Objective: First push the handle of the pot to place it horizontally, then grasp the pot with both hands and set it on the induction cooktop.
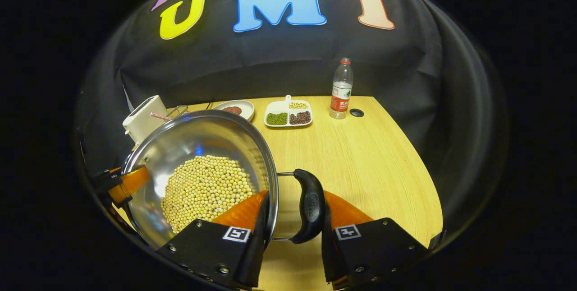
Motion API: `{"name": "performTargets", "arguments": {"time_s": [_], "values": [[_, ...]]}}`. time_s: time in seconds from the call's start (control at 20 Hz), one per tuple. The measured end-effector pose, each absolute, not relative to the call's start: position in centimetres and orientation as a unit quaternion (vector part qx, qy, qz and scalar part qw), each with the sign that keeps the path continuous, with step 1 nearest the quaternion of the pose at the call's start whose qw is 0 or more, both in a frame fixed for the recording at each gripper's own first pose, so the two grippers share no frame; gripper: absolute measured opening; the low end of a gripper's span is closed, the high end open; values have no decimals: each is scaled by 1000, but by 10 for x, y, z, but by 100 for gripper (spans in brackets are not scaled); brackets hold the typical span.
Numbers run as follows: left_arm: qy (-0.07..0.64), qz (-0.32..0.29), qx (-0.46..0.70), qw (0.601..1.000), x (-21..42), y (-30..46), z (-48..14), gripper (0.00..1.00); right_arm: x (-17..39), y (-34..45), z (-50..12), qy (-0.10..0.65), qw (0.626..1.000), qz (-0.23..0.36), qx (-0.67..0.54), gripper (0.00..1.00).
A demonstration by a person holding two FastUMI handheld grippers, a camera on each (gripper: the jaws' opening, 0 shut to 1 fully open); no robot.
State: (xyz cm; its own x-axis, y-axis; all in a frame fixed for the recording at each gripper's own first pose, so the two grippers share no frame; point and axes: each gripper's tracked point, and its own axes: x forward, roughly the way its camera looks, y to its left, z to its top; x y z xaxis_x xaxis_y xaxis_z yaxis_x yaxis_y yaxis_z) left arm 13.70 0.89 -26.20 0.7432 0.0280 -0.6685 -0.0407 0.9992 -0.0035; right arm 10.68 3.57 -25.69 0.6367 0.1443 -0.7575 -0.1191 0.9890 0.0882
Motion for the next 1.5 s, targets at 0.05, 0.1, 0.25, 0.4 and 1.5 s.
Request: {"name": "performTargets", "arguments": {"time_s": [0.05,0.1,0.25,0.4,1.5], "values": [[358,19,-9,933,136,18,-261,68,106,44,-255,419,905,73,14,53],[358,20,-8,933,135,27,-259,61,104,53,-255,419,905,75,14,53],[358,23,-3,933,134,53,-257,61,101,74,-257,421,903,77,18,53],[360,26,-1,933,130,82,-258,61,96,100,-256,425,902,78,18,53],[383,30,7,923,144,256,-294,65,94,259,-286,449,890,72,31,53]]}}
